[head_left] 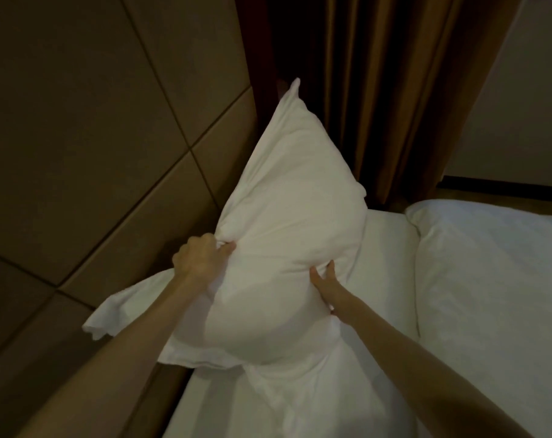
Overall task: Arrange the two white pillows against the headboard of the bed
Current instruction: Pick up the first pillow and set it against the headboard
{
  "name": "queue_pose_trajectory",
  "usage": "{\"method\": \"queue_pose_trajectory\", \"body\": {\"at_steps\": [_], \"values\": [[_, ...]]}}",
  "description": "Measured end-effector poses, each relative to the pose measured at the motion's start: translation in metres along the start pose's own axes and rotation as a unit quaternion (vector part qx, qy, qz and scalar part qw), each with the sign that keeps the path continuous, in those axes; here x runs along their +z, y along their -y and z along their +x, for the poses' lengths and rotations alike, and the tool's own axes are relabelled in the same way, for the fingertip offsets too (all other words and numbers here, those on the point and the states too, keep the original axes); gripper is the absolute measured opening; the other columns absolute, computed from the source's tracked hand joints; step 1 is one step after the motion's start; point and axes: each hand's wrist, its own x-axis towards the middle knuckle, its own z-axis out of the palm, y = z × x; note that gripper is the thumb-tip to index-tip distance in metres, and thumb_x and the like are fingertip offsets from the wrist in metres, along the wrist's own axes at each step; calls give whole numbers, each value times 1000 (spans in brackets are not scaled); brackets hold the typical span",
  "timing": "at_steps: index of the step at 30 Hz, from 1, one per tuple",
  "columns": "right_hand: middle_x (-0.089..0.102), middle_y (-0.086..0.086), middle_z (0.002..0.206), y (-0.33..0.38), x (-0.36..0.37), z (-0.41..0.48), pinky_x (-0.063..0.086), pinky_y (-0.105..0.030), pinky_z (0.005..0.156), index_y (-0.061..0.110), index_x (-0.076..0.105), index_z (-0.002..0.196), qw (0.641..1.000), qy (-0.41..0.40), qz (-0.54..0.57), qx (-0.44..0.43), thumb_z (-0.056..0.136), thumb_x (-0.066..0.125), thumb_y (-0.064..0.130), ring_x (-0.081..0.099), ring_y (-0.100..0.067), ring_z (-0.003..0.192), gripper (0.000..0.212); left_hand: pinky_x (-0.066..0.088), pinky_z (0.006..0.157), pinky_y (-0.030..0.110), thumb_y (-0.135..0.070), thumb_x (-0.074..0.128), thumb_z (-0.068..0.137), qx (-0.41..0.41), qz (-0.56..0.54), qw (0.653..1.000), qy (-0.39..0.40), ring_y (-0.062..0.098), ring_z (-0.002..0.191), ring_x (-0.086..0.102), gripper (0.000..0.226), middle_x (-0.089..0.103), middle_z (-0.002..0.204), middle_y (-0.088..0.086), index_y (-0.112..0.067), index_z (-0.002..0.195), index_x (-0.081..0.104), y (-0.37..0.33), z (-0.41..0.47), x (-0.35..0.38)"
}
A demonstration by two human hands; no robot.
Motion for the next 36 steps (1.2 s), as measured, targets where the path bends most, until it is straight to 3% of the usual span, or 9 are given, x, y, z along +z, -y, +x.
{"method": "queue_pose_trajectory", "body": {"at_steps": [4, 7, 15, 18, 23, 27, 30, 33, 36], "values": [[3, -7, 163, -5, 4, 1, 22, -55, 115, 34, -11, 151, 1000, -23, -4, -16, 88, 42, 60, 18, -34, 146, 87, 47, 80, 42, -40, 43, 96, 56, 83, 994, -33, 33, 103, 59, 36, 59, 115, 15, -8, 109, 51, 13, -4, 2], [6, -11, 163, -7, 8, -2, 21, -52, 117, 28, -8, 152, 999, -40, 8, -24, 90, 43, 55, 18, -34, 147, 85, 42, 92, 46, -48, 35, 95, 59, 89, 994, -32, 34, 110, 55, 45, 56, 120, 15, -12, 119, 45, 28, -13, 12], [6, -4, 163, -23, 4, -33, 19, -42, 119, 17, -4, 154, 999, 4, 49, -3, 94, 43, 47, 17, -25, 148, 81, 49, 73, 37, -57, 28, 95, 25, 48, 998, 16, 31, 81, 65, 53, 67, 97, 15, -9, 92, 50, 54, -38, 29], [15, -4, 161, -19, 5, -47, 27, -48, 112, 23, -3, 154, 995, 13, 96, 19, 91, 48, 51, 25, -29, 144, 86, 46, 68, 35, -49, 33, 97, 39, 0, 999, 37, 30, 77, 60, 47, 67, 96, 18, -7, 84, 51, 47, -28, 5], [12, 2, 162, 0, 22, -52, 19, -52, 117, 36, -10, 151, 969, -22, 245, -23, 79, 52, 66, 20, -28, 147, 99, 48, 69, 37, -41, 41, 98, 96, -107, 988, -65, 34, 83, 65, 41, 68, 91, 17, -4, 95, 58, -12, -17, -51], [14, 4, 162, 33, 24, -47, 22, -49, 118, 40, -9, 150, 930, -72, 348, -96, 86, 43, 63, 25, -26, 145, 86, 30, 60, 32, -33, 44, 99, 176, -191, 951, -167, 24, 66, 48, 31, 56, 75, 10, -6, 84, 49, -58, -21, -92], [11, 8, 162, 51, 18, -38, 21, -51, 118, 42, -10, 149, 928, -77, 345, -114, 84, 40, 68, 23, -26, 145, 86, 28, 57, 32, -32, 45, 98, 223, -222, 922, -224, 20, 61, 45, 33, 52, 68, 8, -4, 80, 49, -64, -17, -98], [9, 6, 162, 56, 17, -26, 18, -51, 119, 38, -8, 151, 938, -81, 314, -121, 86, 41, 65, 18, -25, 147, 85, 42, 57, 37, -39, 43, 98, 167, -229, 940, -190, 26, 65, 55, 38, 59, 74, 10, -4, 83, 50, -49, -5, -77], [15, 1, 161, 53, 17, -14, 22, -48, 117, 37, 0, 152, 957, -52, 255, -125, 89, 48, 54, 22, -25, 146, 81, 53, 78, 45, -42, 40, 98, 12, -204, 972, -113, 39, 90, 64, 44, 67, 99, 22, -1, 98, 57, -13, 12, -45]]}}
